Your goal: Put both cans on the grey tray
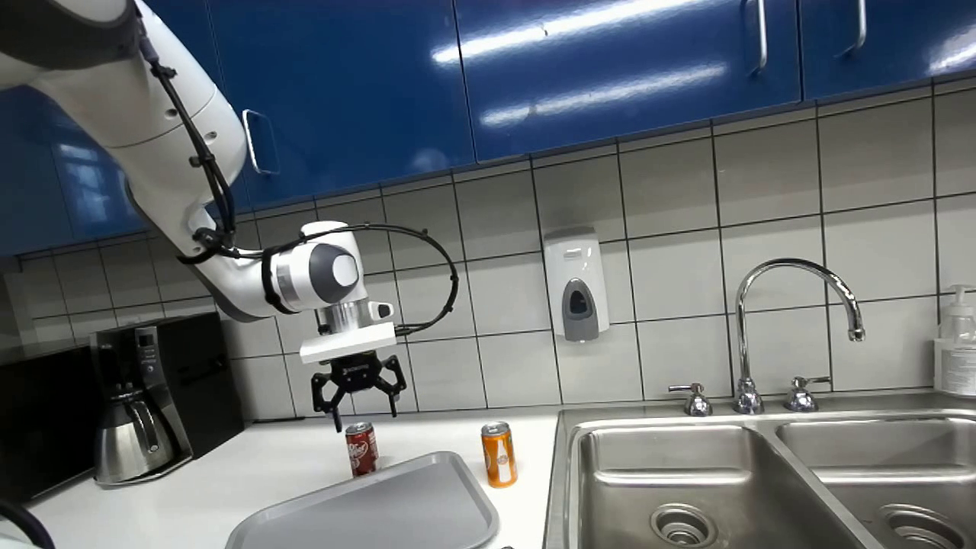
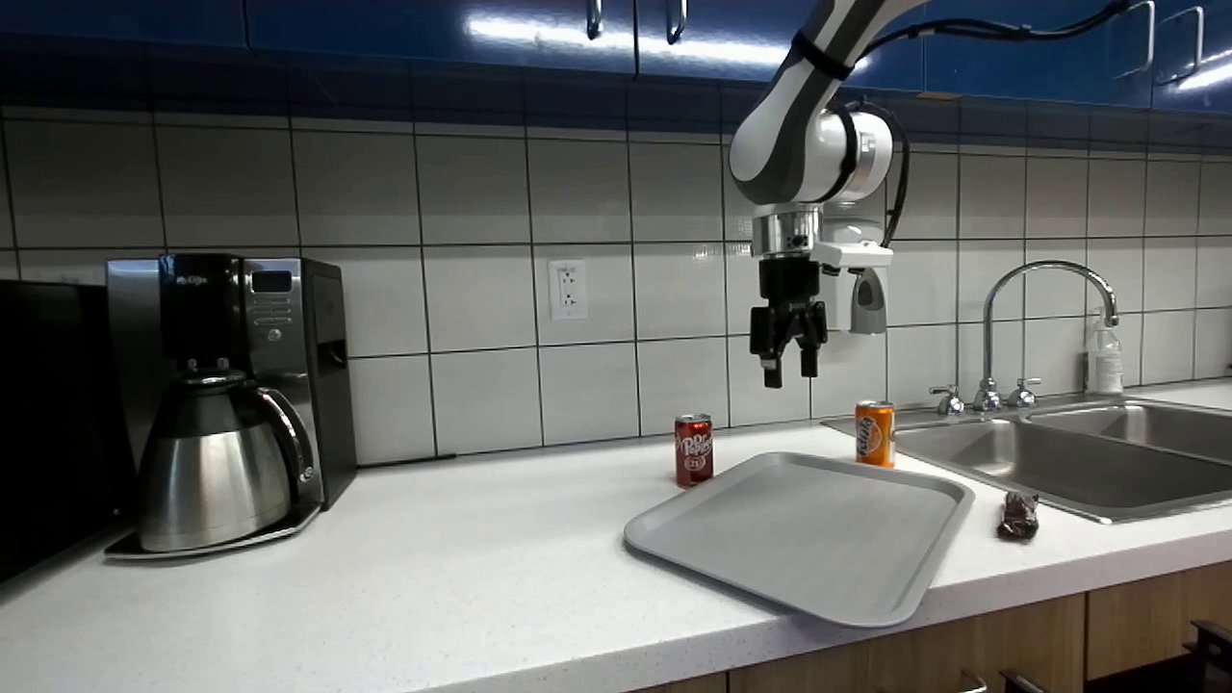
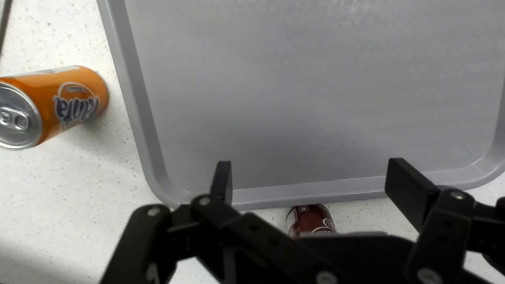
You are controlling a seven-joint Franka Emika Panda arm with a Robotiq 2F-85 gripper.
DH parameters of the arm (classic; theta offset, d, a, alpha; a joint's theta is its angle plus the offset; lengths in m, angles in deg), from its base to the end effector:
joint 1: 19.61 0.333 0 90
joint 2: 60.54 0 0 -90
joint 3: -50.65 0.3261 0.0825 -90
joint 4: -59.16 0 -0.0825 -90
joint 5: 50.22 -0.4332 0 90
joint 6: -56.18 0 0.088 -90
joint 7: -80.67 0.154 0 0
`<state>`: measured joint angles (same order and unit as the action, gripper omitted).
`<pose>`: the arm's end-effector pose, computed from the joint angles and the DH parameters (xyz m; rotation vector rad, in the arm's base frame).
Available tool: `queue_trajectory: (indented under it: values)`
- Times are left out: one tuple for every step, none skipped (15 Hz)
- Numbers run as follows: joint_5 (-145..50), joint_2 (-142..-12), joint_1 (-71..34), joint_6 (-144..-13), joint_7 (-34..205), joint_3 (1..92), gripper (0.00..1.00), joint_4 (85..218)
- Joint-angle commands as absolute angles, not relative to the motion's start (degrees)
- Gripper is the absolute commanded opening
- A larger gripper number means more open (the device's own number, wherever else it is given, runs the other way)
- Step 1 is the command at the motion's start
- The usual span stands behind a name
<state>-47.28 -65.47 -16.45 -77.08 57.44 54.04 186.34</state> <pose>0.5745 0.0635 0.2694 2.9877 0.8499 0.0238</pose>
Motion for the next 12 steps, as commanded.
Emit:
queue_trajectory:
  values:
    - [-48.3,-67.6,-16.3,-76.5,56.5,55.1,1.0,183.9]
    - [-47.8,-68.1,-16.2,-76.6,57.5,55.3,1.0,183.6]
    - [-47.7,-68.7,-16.0,-76.4,57.6,55.5,1.0,183.3]
    - [-47.7,-69.2,-15.8,-76.3,58.0,55.7,1.0,182.9]
    - [-47.7,-69.8,-15.5,-76.1,58.5,56.0,1.0,182.5]
    - [-47.4,-70.3,-15.2,-76.1,59.4,56.2,1.0,182.2]
    - [-47.3,-70.8,-15.0,-76.0,59.8,56.4,1.0,181.8]
    - [-47.2,-71.3,-14.7,-76.0,60.3,56.6,1.0,181.4]
    - [-46.9,-71.8,-14.5,-76.0,61.0,56.7,1.0,181.1]
    - [-46.5,-72.2,-14.2,-76.1,62.0,56.8,1.0,180.8]
    - [-46.1,-72.8,-13.9,-76.1,63.0,56.7,1.0,180.3]
    - [-45.5,-73.4,-13.6,-76.2,64.4,56.6,1.0,179.9]
